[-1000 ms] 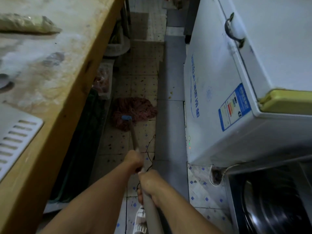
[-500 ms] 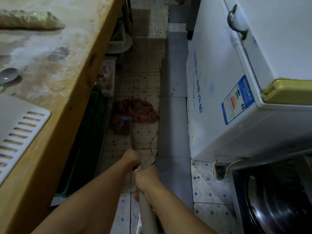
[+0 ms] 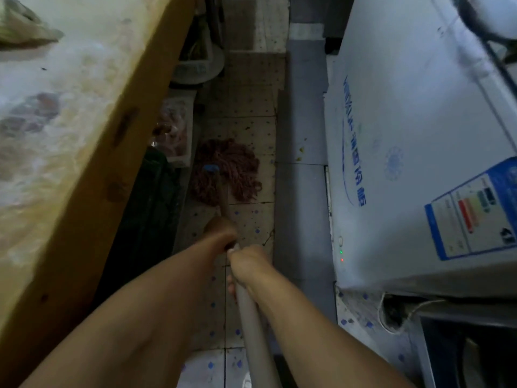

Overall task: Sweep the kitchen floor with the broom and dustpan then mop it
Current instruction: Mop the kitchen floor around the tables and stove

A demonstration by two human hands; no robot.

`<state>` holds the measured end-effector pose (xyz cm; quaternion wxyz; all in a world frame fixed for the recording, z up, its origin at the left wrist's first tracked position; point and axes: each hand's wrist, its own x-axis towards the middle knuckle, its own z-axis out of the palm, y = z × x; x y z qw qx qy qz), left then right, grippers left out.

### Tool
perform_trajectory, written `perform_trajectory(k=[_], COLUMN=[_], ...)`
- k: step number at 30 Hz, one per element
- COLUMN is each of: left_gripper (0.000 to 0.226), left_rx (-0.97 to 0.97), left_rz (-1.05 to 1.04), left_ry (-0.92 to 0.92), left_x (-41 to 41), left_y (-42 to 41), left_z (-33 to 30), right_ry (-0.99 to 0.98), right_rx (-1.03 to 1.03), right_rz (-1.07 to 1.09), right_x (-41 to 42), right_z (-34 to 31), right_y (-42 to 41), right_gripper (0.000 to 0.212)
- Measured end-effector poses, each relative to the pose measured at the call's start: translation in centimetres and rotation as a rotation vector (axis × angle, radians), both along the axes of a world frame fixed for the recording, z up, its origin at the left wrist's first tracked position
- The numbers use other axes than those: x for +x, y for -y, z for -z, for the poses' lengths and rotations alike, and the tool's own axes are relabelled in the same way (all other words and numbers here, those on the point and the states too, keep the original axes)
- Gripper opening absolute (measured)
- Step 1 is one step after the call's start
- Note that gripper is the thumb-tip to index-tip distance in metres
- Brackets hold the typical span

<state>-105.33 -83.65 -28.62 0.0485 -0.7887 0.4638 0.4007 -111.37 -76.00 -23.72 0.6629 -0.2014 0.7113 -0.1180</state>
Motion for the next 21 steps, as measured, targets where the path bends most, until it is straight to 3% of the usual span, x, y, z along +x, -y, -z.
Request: perform_trajectory(k=[6, 12, 16, 18, 21], left_gripper=[0.042, 0.034, 0.042, 0.043, 0.039], left_rx=[-0.001, 0.046, 0.016, 0.014, -0.018], left_rz=[-0.084, -0.144, -0.161, 0.042, -0.219], left_ry=[-0.081, -0.049, -0.138, -0.093, -0.247], left_x=[0.4, -0.7, -1.3, -1.5, -2.1], left_y=[2.5, -1.4, -5.9, -8.9, -13.3], left_z=[0.2, 0.4, -1.1, -1.3, -2.8], right_ry=[-0.009, -0.011, 0.017, 0.017, 0.009], right_rx=[-0.016, 0.028, 0.017, 0.014, 0.014], right_rz=[0.005, -0.020, -0.031, -0.052, -0.047], right_x=[1.1, -0.5, -1.6, -2.2, -3.1], right_z=[1.0, 0.1, -1.5, -2.5, -3.7], right_y=[3.1, -0.9, -5.3, -8.0, -12.7], right_gripper=[0.040, 0.031, 0.032, 0.032, 0.027])
